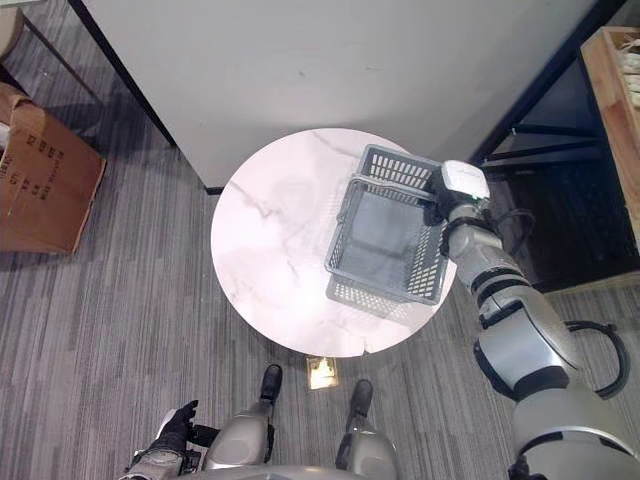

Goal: Get the vegetables into the basket

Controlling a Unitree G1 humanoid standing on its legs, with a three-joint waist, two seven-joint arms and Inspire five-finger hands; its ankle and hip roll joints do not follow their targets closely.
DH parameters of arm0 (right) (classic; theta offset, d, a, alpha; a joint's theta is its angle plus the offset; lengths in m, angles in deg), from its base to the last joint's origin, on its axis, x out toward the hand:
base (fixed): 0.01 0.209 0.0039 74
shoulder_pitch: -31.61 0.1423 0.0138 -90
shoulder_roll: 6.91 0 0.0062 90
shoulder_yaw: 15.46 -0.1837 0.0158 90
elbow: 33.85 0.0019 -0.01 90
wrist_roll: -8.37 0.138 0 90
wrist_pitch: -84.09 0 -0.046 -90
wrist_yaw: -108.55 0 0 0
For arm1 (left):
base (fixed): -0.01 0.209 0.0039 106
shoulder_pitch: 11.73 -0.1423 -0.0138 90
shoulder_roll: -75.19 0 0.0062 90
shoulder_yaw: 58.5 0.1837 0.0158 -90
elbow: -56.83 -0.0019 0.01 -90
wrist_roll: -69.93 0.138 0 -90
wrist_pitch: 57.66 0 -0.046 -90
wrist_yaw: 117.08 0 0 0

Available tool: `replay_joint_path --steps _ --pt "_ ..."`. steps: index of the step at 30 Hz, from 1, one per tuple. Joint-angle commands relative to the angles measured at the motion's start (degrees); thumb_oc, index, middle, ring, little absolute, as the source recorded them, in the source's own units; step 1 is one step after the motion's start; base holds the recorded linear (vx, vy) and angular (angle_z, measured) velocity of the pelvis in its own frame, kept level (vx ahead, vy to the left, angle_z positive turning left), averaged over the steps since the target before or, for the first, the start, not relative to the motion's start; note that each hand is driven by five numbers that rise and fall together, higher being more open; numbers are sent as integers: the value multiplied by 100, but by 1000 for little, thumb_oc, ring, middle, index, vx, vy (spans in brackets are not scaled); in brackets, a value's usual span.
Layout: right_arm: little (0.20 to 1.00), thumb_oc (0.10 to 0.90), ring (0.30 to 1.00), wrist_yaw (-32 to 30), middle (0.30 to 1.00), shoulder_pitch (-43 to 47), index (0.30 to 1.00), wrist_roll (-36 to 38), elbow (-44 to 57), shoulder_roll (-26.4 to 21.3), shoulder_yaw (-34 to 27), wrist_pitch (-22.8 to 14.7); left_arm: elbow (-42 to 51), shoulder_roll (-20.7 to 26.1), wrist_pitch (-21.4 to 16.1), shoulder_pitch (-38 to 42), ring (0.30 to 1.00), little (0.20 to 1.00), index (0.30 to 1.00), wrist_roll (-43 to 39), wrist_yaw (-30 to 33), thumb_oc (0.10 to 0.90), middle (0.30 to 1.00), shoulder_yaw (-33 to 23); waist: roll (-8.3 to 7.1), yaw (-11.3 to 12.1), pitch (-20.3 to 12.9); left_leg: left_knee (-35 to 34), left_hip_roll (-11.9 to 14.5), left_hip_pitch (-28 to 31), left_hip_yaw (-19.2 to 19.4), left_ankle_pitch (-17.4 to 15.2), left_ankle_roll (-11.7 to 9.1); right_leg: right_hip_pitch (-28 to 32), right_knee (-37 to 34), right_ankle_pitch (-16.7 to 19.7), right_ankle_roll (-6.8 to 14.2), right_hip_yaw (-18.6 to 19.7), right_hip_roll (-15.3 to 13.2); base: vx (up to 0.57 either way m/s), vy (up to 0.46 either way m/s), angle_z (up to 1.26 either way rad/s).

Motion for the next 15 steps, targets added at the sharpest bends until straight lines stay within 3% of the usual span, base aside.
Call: replay_joint_path --steps 1,8,11,15 --pt "300 400 300 -397 300 426 300 -381 967 -689 90 -307 -300 -133 33 -103 1000 1000 1000 216 -68 900 1000 38 -199 25 -375 -12 241 147 20 -334 -88 -160 -6 272 358 274 -366 12 16 -4" --pt "300 400 300 -43 300 -456 300 -337 2729 -1102 -494 -581 -865 -123 314 -279 1000 1000 1000 640 -257 900 1000 -459 -248 -158 -578 -12 254 418 203 -453 -63 1 -6 244 379 354 -386 27 34 -13" --pt "300 400 300 291 300 -1497 300 -72 3697 -1440 -1190 -770 -807 -78 298 -427 1000 1000 1000 810 -438 900 1000 -665 -255 -289 -714 -12 221 589 291 -544 -20 122 8 246 424 362 -445 21 78 -12" --pt "300 400 300 448 300 -2407 300 -204 4221 -1704 -1793 -870 -743 -65 293 -526 1000 1000 1000 844 -556 900 1000 -851 -260 -383 -757 -12 133 776 385 -636 58 191 144 250 494 389 -543 17 110 -8"
